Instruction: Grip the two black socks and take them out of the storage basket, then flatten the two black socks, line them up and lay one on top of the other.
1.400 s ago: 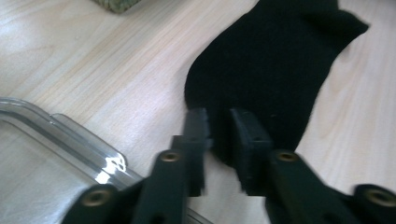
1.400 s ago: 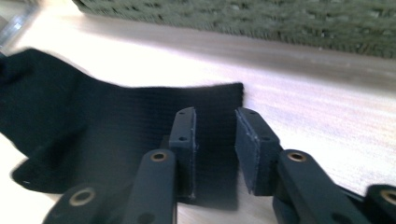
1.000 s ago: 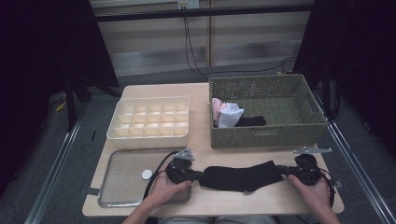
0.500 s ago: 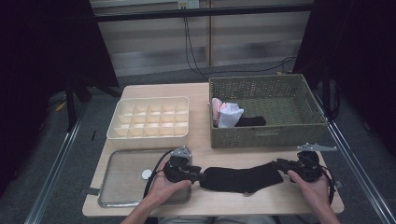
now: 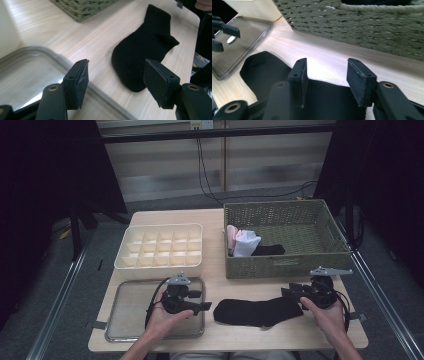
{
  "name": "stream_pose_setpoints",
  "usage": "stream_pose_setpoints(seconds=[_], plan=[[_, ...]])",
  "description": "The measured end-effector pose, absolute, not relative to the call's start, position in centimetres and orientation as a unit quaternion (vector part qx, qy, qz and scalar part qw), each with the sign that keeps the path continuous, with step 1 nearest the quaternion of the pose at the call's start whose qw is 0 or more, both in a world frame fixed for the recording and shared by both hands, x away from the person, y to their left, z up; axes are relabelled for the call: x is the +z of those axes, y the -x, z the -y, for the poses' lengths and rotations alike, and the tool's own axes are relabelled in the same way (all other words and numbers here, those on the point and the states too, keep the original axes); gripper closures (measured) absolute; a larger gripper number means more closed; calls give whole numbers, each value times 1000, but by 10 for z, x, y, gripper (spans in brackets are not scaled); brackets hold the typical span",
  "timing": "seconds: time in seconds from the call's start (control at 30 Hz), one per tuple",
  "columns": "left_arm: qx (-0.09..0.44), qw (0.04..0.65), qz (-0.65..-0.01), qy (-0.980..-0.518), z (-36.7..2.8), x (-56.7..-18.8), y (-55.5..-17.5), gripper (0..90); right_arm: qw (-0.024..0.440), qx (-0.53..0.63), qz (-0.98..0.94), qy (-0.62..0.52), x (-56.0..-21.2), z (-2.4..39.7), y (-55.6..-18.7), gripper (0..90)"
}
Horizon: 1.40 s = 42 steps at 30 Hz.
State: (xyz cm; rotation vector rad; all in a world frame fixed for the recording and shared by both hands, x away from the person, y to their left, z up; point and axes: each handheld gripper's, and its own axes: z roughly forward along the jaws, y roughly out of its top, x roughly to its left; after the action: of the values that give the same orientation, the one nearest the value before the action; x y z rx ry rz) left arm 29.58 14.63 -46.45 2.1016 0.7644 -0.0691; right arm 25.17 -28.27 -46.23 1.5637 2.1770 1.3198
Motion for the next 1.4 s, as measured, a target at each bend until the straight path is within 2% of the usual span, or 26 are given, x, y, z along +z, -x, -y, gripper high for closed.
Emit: stream_pose_setpoints(seconds=[0.17,0.43,0.53,0.8,1.13,1.4], plan=[[-15,434,-323,-841,-163,-467,-289,331,79,438,-732,-516,-459,276,-257,450],[-15,425,-327,-844,-180,-473,-279,312,77,446,-735,-504,-446,266,-267,446],[-8,433,-341,-834,-189,-473,-278,340,83,448,-740,-495,-442,261,-269,450],[-1,453,-354,-818,-215,-467,-280,299,82,467,-741,-476,-417,255,-280,438],[0,450,-349,-822,-213,-470,-278,287,89,482,-735,-468,-388,263,-307,467],[3,445,-344,-827,-210,-469,-273,286,87,465,-738,-481,-385,269,-336,461]])
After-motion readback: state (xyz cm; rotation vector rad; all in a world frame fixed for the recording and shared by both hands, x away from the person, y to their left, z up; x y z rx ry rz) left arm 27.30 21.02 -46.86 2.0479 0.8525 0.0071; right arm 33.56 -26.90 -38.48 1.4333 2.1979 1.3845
